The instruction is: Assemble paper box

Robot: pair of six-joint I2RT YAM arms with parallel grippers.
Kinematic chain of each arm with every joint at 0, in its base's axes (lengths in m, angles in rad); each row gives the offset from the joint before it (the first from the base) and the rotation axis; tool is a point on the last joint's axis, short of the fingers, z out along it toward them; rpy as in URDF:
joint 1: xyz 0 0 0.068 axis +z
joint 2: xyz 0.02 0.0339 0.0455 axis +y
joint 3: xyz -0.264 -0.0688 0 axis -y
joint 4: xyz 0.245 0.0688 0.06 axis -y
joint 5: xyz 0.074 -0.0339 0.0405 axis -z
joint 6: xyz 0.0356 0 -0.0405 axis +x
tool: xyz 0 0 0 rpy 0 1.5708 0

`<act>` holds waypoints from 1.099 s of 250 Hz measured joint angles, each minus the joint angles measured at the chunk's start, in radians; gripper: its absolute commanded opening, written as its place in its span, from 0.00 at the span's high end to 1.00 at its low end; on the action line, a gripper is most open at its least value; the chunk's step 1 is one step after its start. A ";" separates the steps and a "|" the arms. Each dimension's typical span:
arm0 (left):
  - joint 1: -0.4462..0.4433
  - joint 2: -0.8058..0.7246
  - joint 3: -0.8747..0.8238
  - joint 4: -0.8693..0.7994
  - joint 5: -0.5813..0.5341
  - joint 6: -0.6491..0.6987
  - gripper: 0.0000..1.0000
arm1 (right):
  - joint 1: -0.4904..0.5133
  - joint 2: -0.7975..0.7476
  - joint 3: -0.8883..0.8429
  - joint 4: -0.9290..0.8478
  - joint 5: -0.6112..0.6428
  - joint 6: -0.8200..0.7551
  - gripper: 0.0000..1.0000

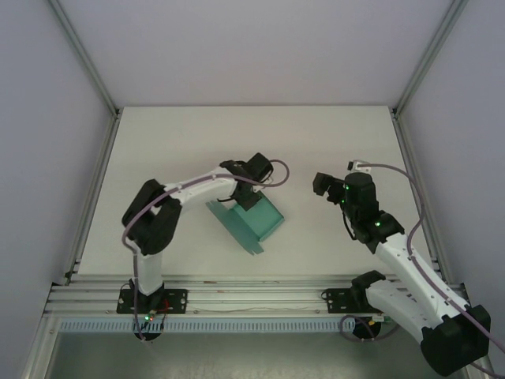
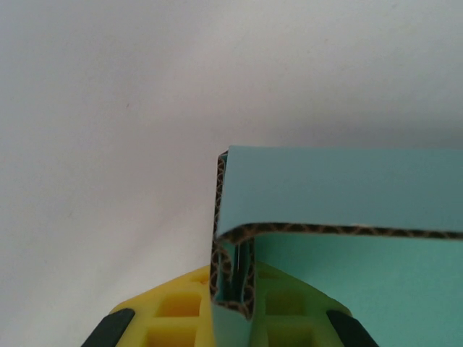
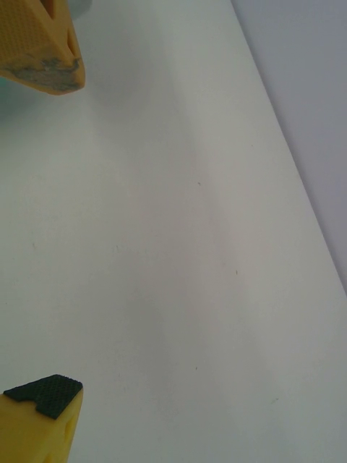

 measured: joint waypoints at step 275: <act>-0.098 0.051 0.157 0.097 -0.142 0.262 0.00 | -0.021 0.019 0.016 -0.090 -0.032 -0.014 0.00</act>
